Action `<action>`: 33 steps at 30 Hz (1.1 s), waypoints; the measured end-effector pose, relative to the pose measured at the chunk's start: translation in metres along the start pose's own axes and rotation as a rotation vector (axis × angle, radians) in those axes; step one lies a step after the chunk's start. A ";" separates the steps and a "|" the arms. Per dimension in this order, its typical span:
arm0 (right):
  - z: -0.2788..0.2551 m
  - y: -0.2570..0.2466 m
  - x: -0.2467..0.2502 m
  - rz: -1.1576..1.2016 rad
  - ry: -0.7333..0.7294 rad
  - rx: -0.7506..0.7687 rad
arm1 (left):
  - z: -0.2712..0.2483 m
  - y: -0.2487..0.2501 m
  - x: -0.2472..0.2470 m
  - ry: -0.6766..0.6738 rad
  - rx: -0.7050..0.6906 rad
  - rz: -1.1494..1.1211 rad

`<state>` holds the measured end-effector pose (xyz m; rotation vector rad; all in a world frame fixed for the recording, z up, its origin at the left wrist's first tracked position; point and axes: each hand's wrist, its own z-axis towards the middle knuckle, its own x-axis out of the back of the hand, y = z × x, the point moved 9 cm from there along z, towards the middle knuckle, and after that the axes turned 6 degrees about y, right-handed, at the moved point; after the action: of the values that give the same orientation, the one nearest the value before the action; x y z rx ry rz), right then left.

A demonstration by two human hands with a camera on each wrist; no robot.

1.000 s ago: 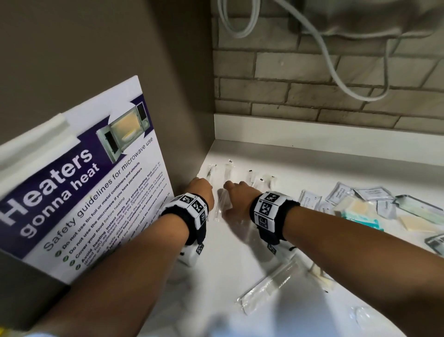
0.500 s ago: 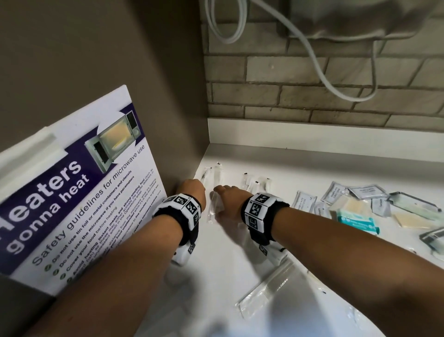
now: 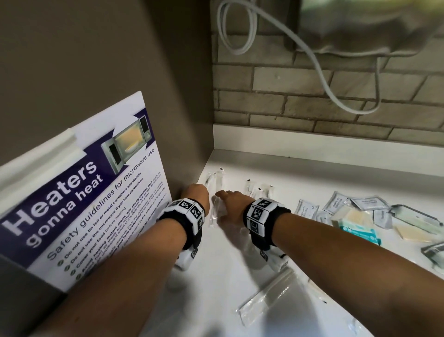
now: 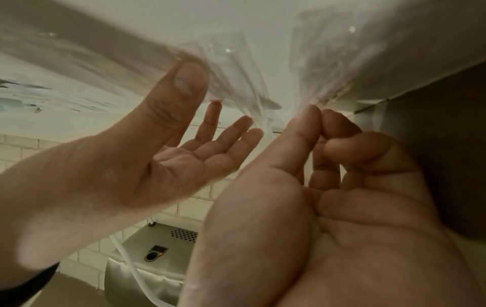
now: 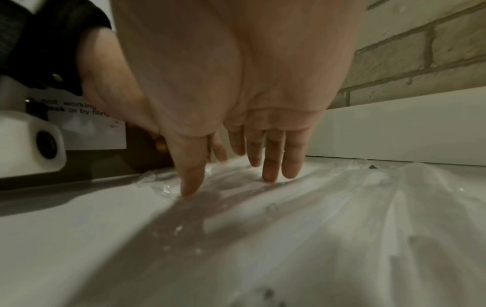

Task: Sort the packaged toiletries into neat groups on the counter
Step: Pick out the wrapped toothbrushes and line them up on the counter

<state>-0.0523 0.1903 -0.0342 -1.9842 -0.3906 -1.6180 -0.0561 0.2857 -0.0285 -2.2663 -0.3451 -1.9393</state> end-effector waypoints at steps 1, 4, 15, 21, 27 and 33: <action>0.000 0.000 0.000 0.002 -0.001 0.000 | 0.000 0.000 0.001 0.005 0.003 -0.010; -0.002 -0.001 0.002 0.032 -0.013 0.007 | -0.003 0.000 0.007 0.037 0.022 -0.096; -0.053 0.057 0.035 -0.119 -0.051 -0.052 | -0.019 0.057 0.020 0.046 -0.147 -0.301; -0.068 0.057 0.011 -0.202 -0.101 -0.037 | -0.038 0.091 -0.004 0.008 -0.236 -0.121; -0.058 0.057 0.008 -0.179 -0.059 -0.056 | -0.040 0.087 -0.004 0.046 -0.237 -0.027; -0.041 0.058 0.008 -0.045 -0.087 -0.021 | -0.034 0.060 -0.008 0.046 -0.190 0.081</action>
<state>-0.0523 0.1187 -0.0346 -2.0807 -0.4571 -1.5723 -0.0735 0.2184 -0.0279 -2.3033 -0.0642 -2.0580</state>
